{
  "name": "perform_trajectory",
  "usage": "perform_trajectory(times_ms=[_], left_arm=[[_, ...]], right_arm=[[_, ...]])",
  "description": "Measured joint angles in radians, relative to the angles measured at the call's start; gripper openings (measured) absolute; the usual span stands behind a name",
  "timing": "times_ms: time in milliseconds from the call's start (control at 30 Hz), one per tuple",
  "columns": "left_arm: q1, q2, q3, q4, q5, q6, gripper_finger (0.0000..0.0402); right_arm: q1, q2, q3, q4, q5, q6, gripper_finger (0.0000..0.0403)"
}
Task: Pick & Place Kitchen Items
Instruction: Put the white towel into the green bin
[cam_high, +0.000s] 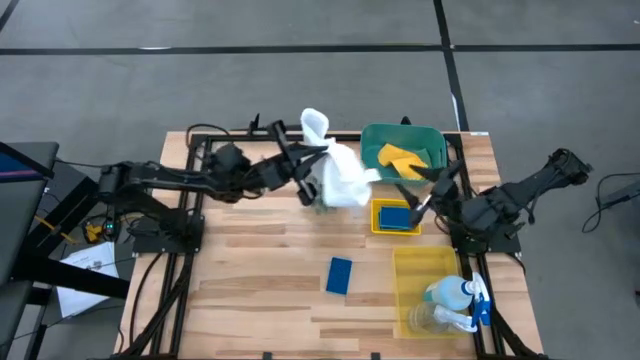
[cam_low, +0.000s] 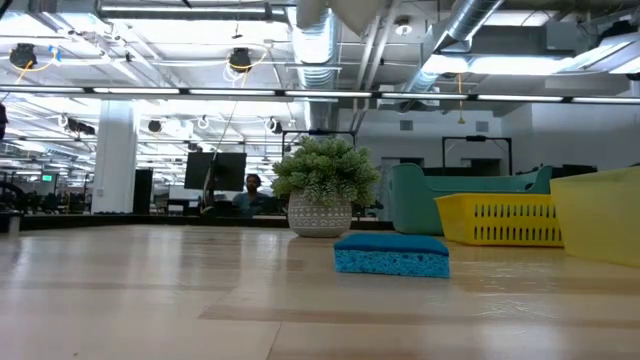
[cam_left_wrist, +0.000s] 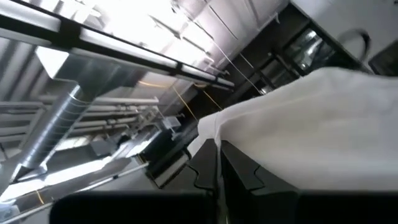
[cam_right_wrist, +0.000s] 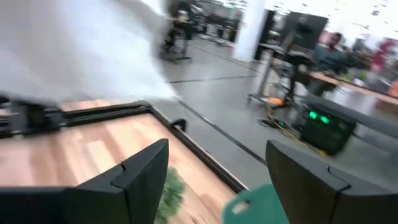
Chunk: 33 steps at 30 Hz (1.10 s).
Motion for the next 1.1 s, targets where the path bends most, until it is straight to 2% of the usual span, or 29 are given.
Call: perform_trajectory(times_ms=[267, 367, 533, 700, 800, 900, 1000, 1100], left_arm=[[0.004, 0.096, 0.036, -0.001, 0.000, -0.007, 0.0000], [0.004, 0.115, 0.037, -0.001, -0.001, -0.008, 0.0000], [0.004, 0.136, 0.037, -0.007, -0.001, -0.008, 0.0000], [0.007, 0.164, 0.037, -0.009, 0.000, -0.007, 0.0000], [0.016, 0.170, 0.037, -0.009, -0.022, 0.009, 0.0000], [0.036, 0.170, 0.037, -0.009, -0.121, 0.076, 0.0000], [0.065, 0.170, 0.037, -0.009, -0.232, 0.138, 0.0000], [0.096, 0.170, 0.037, -0.022, -0.279, 0.157, 0.0000]], right_arm=[[-0.127, 0.124, 0.000, 0.348, -0.337, -0.249, 0.0260], [-0.161, 0.159, 0.000, 0.397, -0.399, -0.267, 0.0260], [-0.183, 0.174, 0.000, 0.427, -0.431, -0.267, 0.0260], [-0.177, 0.173, 0.000, 0.456, -0.594, -0.252, 0.0260], [-0.162, 0.173, 0.000, 0.468, -0.615, -0.250, 0.0260], [-0.143, 0.165, 0.000, 0.463, -0.602, -0.251, 0.0260], [-0.116, 0.152, 0.000, 0.462, -0.544, -0.267, 0.0260], [-0.081, 0.142, 0.000, 0.464, -0.469, -0.299, 0.0260]])
